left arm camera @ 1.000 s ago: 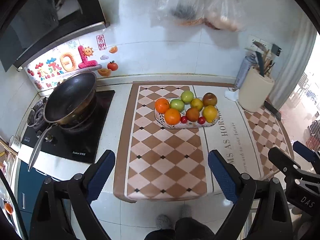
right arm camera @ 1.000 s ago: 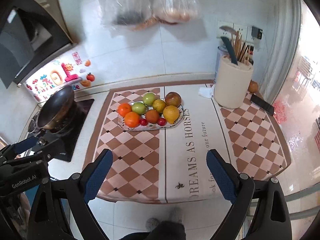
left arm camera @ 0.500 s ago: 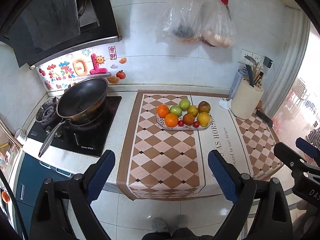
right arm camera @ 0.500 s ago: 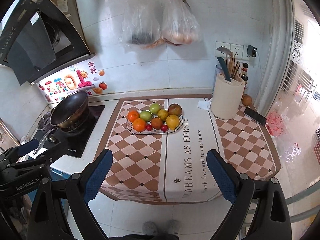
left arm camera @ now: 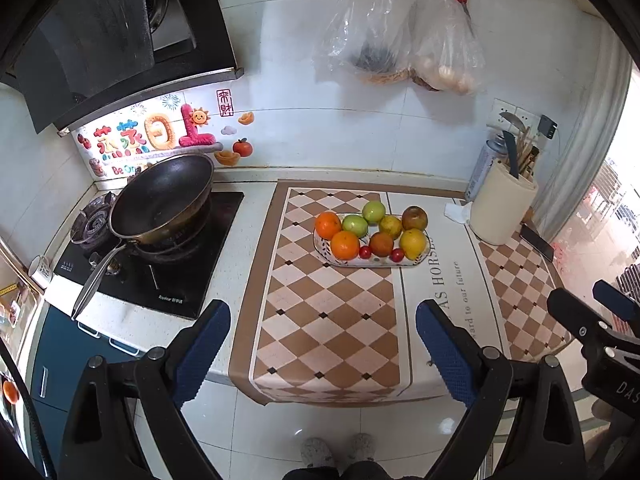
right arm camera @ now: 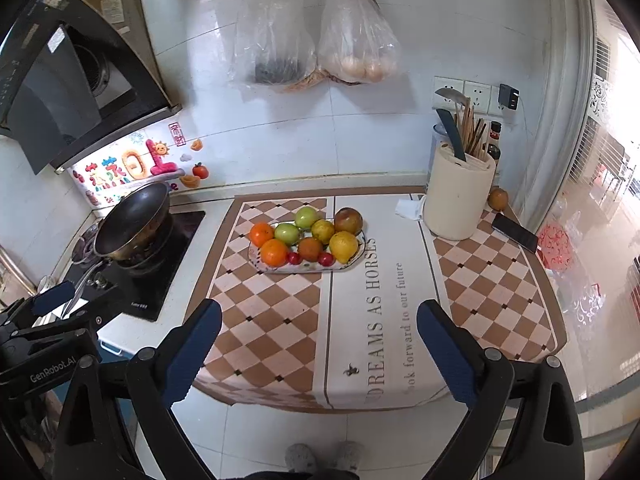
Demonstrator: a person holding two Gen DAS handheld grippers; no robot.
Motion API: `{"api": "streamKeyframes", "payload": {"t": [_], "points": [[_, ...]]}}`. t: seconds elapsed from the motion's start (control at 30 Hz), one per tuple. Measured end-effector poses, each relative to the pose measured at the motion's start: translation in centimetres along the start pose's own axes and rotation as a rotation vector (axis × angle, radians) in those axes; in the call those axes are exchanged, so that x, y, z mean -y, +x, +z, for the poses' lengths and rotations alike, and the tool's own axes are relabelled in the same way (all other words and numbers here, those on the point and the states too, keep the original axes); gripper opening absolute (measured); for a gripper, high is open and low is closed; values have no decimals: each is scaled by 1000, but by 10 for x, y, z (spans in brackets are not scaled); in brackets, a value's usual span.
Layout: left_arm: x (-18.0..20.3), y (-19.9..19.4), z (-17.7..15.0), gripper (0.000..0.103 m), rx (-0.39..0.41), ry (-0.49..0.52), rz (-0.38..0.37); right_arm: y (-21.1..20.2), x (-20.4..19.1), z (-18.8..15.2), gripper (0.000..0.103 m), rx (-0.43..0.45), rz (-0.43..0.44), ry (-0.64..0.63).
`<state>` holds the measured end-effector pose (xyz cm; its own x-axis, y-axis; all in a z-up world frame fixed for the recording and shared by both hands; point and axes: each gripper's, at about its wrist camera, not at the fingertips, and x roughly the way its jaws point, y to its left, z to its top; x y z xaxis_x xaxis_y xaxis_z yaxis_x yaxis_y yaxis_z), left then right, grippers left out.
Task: Organize fruits
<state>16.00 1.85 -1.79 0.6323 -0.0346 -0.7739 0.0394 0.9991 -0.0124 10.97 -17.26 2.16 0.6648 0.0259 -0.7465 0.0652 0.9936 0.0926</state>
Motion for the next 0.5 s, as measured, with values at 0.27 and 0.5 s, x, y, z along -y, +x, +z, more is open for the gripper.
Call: {"api": "streamKeyframes", "payload": {"t": [0.27, 0.5], "points": [[7, 38, 24, 95, -21, 3, 20, 48, 4, 29, 100, -4, -30, 0], [15, 74, 38, 95, -57, 20, 48, 91, 9, 42, 100, -46, -41, -7]]}}
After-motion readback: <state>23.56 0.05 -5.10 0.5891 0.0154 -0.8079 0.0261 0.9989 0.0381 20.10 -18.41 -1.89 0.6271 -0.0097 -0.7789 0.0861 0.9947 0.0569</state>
